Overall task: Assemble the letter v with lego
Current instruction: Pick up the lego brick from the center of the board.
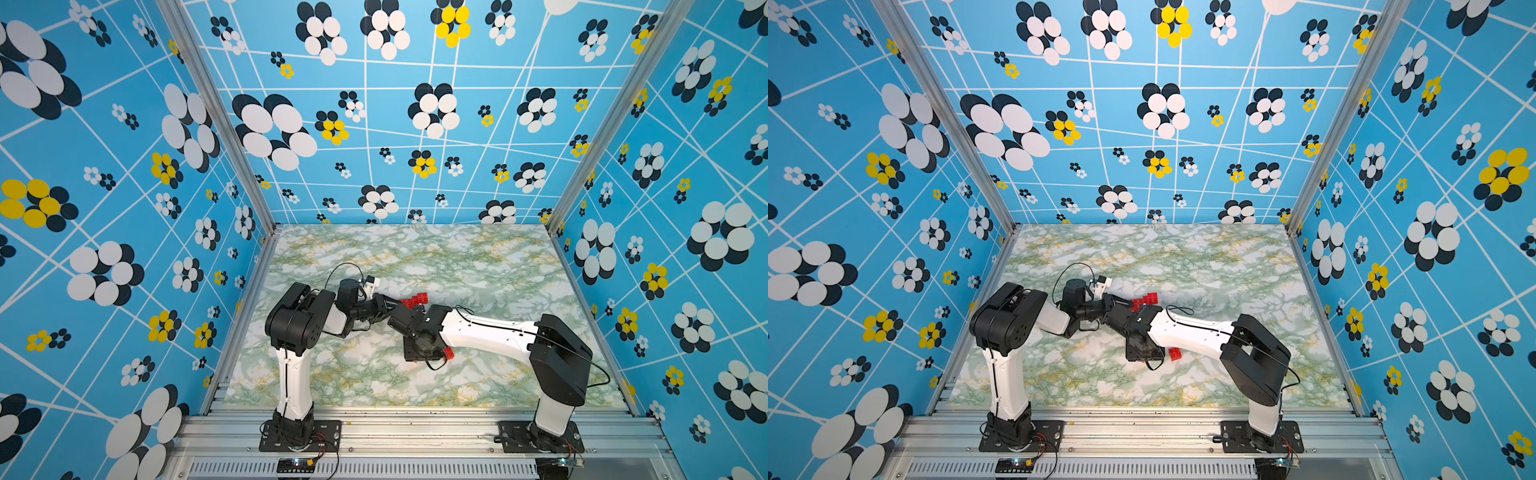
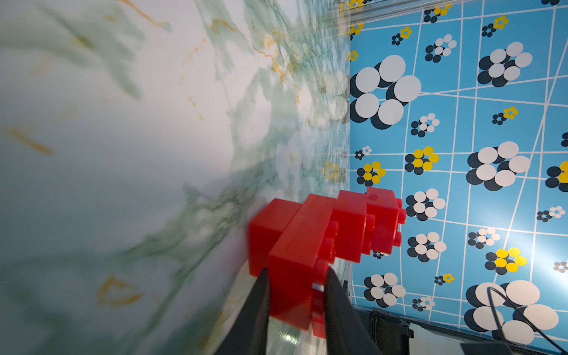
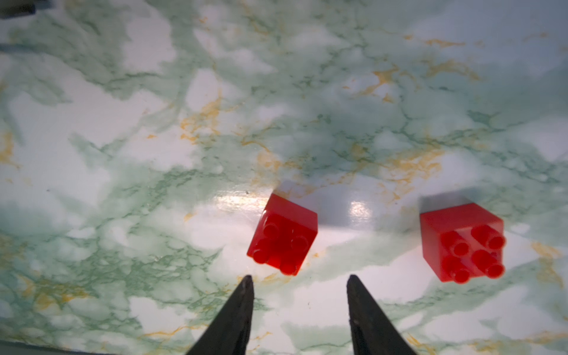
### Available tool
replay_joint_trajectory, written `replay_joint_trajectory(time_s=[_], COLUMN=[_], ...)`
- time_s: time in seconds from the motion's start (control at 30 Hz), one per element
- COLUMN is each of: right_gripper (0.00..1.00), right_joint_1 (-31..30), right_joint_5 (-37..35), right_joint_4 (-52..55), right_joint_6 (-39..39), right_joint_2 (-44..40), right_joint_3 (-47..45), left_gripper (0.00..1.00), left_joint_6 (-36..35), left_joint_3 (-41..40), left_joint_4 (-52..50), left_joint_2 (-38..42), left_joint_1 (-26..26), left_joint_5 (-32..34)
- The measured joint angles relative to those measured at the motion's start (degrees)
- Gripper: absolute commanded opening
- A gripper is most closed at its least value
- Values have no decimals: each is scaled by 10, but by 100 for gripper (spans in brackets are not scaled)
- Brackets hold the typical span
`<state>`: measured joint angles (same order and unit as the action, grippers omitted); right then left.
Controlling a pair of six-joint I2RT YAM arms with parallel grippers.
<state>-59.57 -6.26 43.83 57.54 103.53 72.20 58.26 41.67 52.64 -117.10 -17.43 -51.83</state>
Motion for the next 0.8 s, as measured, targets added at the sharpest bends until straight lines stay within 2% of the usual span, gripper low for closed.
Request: replay_joint_trajectory(time_s=[0.13,0.37,0.8], right_gripper=[53,57,42], right_joint_1=[0,0,0], right_joint_5=[0,-5,-5], right_joint_4=[-26,-49,-56], right_joint_6=[45,73,89], right_joint_2=[-3,0,33], right_joint_3=[-11,-11,-11], left_gripper=[24,24,24], left_joint_6=[0,0,2], left_joint_3=[0,0,0], left_joint_4=[-1,-3,0], left_joint_2=[0,1,1], left_joint_1=[0,0,-1], left_joint_5=[0,0,0])
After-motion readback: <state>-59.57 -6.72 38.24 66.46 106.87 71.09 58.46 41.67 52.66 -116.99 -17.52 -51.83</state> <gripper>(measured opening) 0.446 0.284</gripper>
